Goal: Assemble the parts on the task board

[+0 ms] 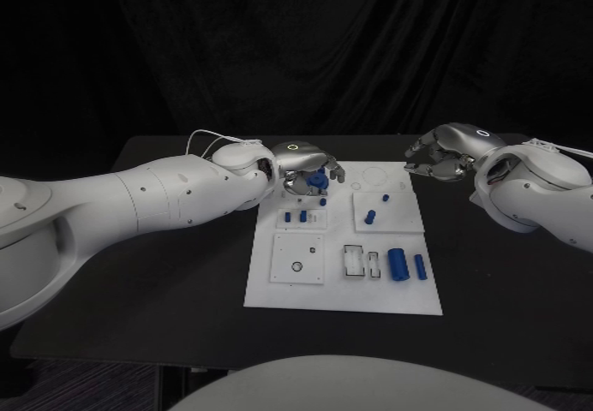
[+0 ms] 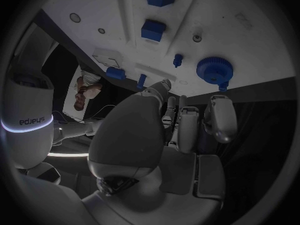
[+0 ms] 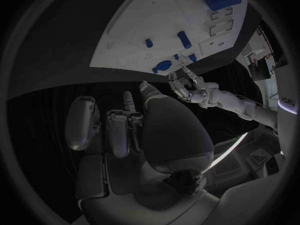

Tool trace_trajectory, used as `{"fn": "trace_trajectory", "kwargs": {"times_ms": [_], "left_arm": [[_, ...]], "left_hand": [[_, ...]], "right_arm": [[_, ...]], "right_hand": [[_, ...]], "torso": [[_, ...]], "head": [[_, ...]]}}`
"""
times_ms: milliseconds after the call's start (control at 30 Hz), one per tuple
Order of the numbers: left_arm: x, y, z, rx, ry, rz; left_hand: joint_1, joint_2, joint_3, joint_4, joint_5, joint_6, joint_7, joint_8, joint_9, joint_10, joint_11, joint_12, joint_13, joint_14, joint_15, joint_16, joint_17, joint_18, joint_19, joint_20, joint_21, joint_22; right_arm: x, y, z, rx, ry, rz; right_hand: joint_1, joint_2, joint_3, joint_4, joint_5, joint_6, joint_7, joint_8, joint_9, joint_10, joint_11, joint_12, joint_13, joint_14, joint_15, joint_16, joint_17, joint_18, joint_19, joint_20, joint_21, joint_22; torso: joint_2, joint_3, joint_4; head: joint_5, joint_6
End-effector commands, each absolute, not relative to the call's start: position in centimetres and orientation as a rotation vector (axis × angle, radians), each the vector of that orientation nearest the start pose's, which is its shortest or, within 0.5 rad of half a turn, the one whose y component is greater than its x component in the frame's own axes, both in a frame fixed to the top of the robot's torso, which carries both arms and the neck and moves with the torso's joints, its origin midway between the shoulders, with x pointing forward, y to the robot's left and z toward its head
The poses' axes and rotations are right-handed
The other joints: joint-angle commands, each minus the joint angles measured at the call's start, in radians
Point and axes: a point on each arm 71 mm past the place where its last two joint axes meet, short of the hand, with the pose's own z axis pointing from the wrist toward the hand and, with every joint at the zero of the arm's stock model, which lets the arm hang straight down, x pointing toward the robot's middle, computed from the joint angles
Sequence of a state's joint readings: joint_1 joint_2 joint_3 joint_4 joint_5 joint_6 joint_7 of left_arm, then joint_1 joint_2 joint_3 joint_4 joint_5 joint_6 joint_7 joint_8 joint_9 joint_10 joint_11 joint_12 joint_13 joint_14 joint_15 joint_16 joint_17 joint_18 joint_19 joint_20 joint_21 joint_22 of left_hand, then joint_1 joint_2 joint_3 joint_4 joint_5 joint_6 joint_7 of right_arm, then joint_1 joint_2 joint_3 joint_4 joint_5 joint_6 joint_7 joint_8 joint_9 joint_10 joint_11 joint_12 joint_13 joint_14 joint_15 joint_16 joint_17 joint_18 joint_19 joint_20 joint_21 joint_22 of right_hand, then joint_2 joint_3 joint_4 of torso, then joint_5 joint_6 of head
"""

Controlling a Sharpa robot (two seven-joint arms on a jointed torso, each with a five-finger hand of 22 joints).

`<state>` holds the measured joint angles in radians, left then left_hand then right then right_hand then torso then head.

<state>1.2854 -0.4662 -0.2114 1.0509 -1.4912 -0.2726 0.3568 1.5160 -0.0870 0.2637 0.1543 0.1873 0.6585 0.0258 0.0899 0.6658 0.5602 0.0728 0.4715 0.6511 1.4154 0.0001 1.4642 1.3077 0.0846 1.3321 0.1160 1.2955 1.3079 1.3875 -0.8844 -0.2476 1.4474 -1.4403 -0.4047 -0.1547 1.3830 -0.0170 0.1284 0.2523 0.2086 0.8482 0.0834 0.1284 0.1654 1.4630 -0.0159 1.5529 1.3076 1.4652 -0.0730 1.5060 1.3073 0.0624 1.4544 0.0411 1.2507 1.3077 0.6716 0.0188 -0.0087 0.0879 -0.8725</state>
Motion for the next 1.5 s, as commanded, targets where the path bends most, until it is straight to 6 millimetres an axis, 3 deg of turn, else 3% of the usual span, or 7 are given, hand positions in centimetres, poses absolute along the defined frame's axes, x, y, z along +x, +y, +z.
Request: {"fn": "trace_trajectory", "kwargs": {"times_ms": [33, 200, 333, 567, 1033, 1200, 1500], "left_arm": [[53.8, 11.7, -21.9, 0.654, 1.671, -0.797], [53.8, 11.5, -22.3, 0.651, 1.696, -0.789], [53.7, 11.5, -22.5, 0.651, 1.708, -0.79], [53.6, 11.6, -22.9, 0.652, 1.721, -0.794], [53.7, 11.3, -23.7, 0.644, 1.744, -0.782], [53.7, 11.1, -24.0, 0.639, 1.744, -0.778], [53.7, 11.3, -24.5, 0.629, 1.711, -0.782]], "left_hand": [[-0.013, 0.0, -0.006, -0.002, -0.007, 0.012, 0.006, -0.006, -0.012, 0.015, -0.002, 0.006, -0.006, 0.006, 0.003, 0.004, 0.067, -0.016, 0.011, -0.001, 0.006, 0.172], [-0.022, 0.002, -0.011, -0.001, -0.013, 0.026, 0.016, -0.011, -0.028, 0.031, -0.001, 0.01, -0.016, -0.002, 0.003, -0.003, 0.054, -0.015, 0.009, 0.0, 0.002, 0.17], [-0.028, 0.005, -0.014, -0.002, -0.02, 0.057, 0.03, -0.01, -0.045, 0.051, -0.01, 0.012, -0.031, 0.001, -0.003, -0.003, 0.053, -0.016, 0.015, 0.0, 0.005, 0.172], [-0.036, 0.009, -0.016, 0.001, -0.024, 0.076, 0.034, -0.012, -0.058, 0.071, -0.014, 0.017, -0.039, 0.003, -0.006, -0.002, 0.054, -0.017, 0.019, -0.001, 0.008, 0.173], [-0.024, 0.018, 0.001, -0.007, -0.002, 0.109, 0.013, -0.015, -0.084, 0.107, -0.014, 0.015, -0.06, 0.003, -0.009, -0.003, 0.051, -0.017, 0.019, -0.004, 0.005, 0.173], [-0.022, 0.022, 0.01, -0.011, 0.001, 0.146, 0.015, -0.008, -0.093, 0.128, -0.018, 0.019, -0.066, 0.003, -0.01, -0.003, 0.05, -0.017, 0.018, -0.004, 0.004, 0.173], [-0.015, 0.024, 0.016, -0.032, 0.014, 0.168, 0.004, -0.017, -0.115, 0.166, -0.025, 0.081, -0.023, 0.008, -0.017, 0.003, 0.057, -0.021, 0.031, -0.005, 0.022, 0.179]], "right_arm": [[50.7, -25.6, -16.6, -0.132, 1.607, 0.413], [50.8, -25.5, -16.6, -0.134, 1.608, 0.414], [50.7, -25.4, -16.6, -0.136, 1.61, 0.416], [50.7, -25.4, -16.6, -0.136, 1.611, 0.416], [50.8, -25.1, -16.7, -0.142, 1.612, 0.42], [50.8, -25.1, -16.7, -0.144, 1.612, 0.422], [50.9, -25.2, -16.7, -0.142, 1.616, 0.417]], "right_hand": [[0.01, 0.0, 0.001, -0.005, 0.003, 0.008, -0.002, -0.006, -0.002, 0.08, 0.007, -0.005, 0.24, 0.085, 0.004, -0.005, 0.206, 0.006, -0.005, 0.001, -0.004, 0.172], [0.01, 0.0, 0.001, -0.005, 0.003, 0.008, -0.002, -0.006, -0.002, 0.08, 0.007, -0.005, 0.24, 0.085, 0.004, -0.005, 0.206, 0.006, -0.005, 0.001, -0.004, 0.172], [0.01, 0.0, 0.001, -0.005, 0.003, 0.008, -0.002, -0.006, -0.002, 0.08, 0.007, -0.005, 0.24, 0.085, 0.004, -0.005, 0.206, 0.006, -0.005, 0.001, -0.004, 0.172], [0.01, 0.0, 0.001, -0.005, 0.003, 0.008, -0.002, -0.006, -0.002, 0.08, 0.007, -0.005, 0.24, 0.085, 0.004, -0.005, 0.206, 0.006, -0.005, 0.001, -0.004, 0.172], [0.009, -0.001, 0.001, -0.004, 0.006, 0.01, -0.002, -0.007, -0.003, 0.08, 0.007, -0.005, 0.24, 0.084, 0.004, -0.005, 0.206, 0.006, -0.005, 0.001, -0.004, 0.172], [0.009, -0.001, 0.002, -0.004, 0.006, 0.011, -0.002, -0.007, -0.003, 0.08, 0.007, -0.005, 0.24, 0.085, 0.004, -0.005, 0.206, 0.006, -0.005, 0.001, -0.005, 0.172], [0.005, 0.001, 0.002, 0.0, 0.009, 0.016, 0.0, -0.005, -0.003, 0.081, 0.008, -0.004, 0.24, 0.085, 0.005, -0.005, 0.206, 0.006, -0.005, 0.002, -0.005, 0.172]], "torso": [[0.0, 0.0006, 0.0005], [0.002, 0.0002, -0.0053], [0.001, 0.0, -0.0038], [0.001, 0.0003, -0.0035], [0.0, 0.0007, -0.0036], [0.001, 0.0006, -0.003], [0.001, 0.0002, -0.0051]], "head": [[-0.001, 0.0], [0.005, 0.0], [0.003, 0.0], [0.001, 0.0], [0.005, 0.0], [-0.002, 0.0], [0.001, 0.0]]}}
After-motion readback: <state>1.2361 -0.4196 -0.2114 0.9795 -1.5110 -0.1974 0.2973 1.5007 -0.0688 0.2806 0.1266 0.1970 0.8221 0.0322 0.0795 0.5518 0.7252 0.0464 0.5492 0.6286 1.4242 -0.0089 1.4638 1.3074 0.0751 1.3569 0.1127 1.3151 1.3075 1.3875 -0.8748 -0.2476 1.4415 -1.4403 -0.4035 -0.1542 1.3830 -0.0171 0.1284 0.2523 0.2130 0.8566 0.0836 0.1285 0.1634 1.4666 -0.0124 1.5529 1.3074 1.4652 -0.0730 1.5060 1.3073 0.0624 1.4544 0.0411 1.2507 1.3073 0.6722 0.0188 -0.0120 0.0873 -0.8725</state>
